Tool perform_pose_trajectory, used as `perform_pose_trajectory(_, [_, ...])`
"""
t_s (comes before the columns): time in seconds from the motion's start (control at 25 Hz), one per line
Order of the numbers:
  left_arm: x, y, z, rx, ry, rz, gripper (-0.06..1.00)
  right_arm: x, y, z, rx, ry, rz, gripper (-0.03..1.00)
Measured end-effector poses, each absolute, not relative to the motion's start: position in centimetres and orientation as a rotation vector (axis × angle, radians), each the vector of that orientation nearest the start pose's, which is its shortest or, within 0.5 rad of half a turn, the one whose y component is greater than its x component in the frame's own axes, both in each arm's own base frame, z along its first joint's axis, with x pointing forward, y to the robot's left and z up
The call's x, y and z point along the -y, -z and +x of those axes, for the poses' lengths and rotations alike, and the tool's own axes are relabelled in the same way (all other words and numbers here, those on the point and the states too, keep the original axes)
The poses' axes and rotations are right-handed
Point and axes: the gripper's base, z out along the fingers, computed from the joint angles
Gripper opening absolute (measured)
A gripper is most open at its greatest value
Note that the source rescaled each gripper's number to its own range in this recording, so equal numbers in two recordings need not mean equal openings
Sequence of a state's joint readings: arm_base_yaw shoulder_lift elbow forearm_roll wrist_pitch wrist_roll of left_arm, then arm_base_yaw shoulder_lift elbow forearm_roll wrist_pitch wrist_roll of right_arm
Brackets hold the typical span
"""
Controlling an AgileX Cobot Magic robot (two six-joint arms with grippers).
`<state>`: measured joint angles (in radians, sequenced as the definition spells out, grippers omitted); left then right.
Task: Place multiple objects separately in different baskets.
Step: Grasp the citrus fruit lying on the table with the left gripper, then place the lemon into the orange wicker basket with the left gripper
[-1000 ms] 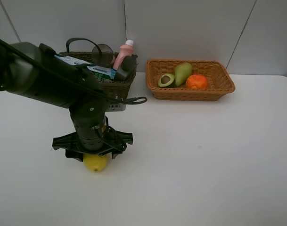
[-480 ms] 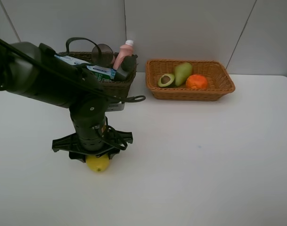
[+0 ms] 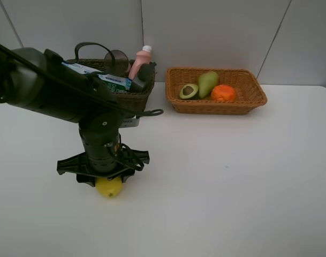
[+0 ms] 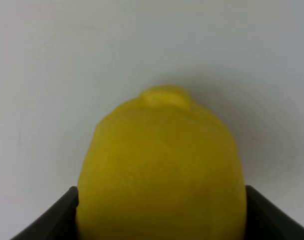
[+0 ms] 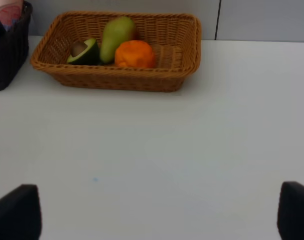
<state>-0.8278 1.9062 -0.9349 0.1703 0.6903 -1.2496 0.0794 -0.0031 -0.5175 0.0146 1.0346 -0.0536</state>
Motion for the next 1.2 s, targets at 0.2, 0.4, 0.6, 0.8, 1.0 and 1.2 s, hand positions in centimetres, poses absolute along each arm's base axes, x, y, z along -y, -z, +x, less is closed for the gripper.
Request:
perform_pose_trajectory(0.2, [21.9,-10.7,21.4,-3.022,-0.087,-0.401,0.75,-0.1,-28.4,-0.7,-1.993,-0.034,-0.133,1.00])
perform_pose_trajectory(0.4, [21.9,-10.7,21.4,-3.029,-0.087,-0.349,0.75,-0.1,-28.4,-0.7,-1.993,-0.034,-0.133,1.00])
perform_pose_trajectory(0.6, [22.6,-11.5,22.2,-3.028,-0.071,-0.222,0.75,-0.1,-28.4,-0.7,-1.993,-0.034,-0.133,1.00])
perform_pose_trajectory(0.8, [23.6,-13.1,23.2,-3.021,-0.071,-0.159,0.75,-0.1,-28.4,-0.7,-1.993,-0.034,-0.133,1.00])
perform_pose_trajectory(1.0, [25.3,-15.4,24.7,-2.973,0.008,-0.020,0.75,-0.1,-28.4,-0.7,-1.993,-0.034,-0.133,1.00])
perform_pose_trajectory(1.2, [27.1,-18.1,26.4,-2.881,0.112,0.118,0.75,-0.1,-28.4,-0.7,-1.993,-0.034,-0.133,1.00])
